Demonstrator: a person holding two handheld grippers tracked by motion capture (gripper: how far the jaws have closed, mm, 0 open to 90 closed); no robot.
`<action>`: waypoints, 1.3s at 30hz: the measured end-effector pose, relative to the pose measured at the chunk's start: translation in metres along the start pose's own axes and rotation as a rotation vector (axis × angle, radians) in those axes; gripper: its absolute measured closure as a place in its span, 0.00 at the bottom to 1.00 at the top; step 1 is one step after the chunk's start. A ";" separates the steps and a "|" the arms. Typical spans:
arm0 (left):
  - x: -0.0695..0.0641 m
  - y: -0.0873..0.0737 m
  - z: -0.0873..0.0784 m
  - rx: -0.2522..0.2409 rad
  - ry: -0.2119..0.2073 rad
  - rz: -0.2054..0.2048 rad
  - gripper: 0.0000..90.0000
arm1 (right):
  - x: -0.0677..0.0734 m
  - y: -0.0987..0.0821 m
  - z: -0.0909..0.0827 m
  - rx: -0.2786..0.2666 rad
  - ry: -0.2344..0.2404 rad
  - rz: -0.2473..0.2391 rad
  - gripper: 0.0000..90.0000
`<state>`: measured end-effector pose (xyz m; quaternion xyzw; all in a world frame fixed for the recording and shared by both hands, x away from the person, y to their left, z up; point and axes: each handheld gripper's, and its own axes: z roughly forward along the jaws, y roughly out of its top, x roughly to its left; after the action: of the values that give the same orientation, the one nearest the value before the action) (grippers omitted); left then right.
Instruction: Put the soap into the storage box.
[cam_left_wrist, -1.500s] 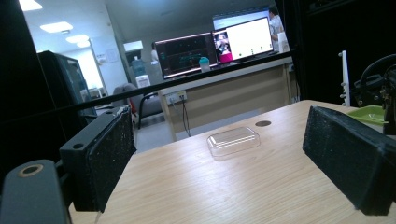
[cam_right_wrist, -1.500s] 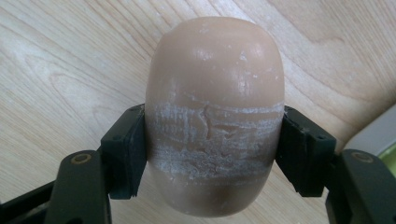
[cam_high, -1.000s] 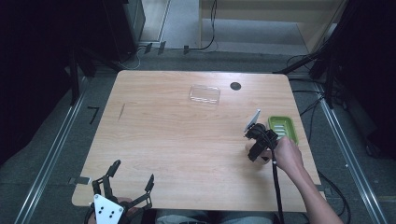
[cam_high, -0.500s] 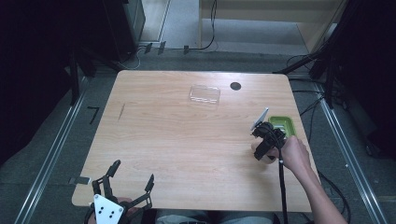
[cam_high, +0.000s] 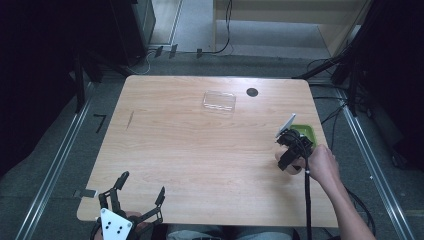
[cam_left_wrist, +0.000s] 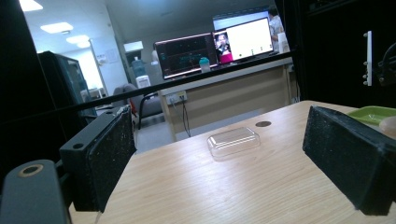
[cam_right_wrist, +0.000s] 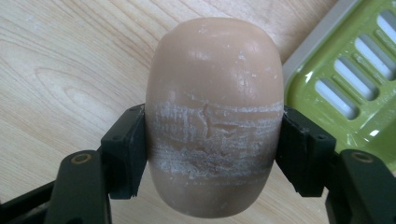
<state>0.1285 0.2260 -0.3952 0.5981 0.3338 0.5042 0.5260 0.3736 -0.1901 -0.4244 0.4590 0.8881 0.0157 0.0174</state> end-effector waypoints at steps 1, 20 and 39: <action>0.000 0.000 0.000 0.000 0.000 0.000 0.11 | -0.001 -0.001 -0.001 -0.001 0.001 0.000 0.37; 0.000 0.000 0.000 0.001 -0.001 0.000 0.11 | -0.021 -0.011 -0.012 -0.027 -0.002 0.065 0.37; 0.000 0.000 0.001 0.003 -0.001 0.002 0.11 | -0.039 -0.015 -0.020 -0.058 -0.005 0.123 0.37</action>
<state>0.1289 0.2255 -0.3953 0.5996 0.3336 0.5039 0.5247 0.3833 -0.2305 -0.4045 0.5121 0.8574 0.0412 0.0317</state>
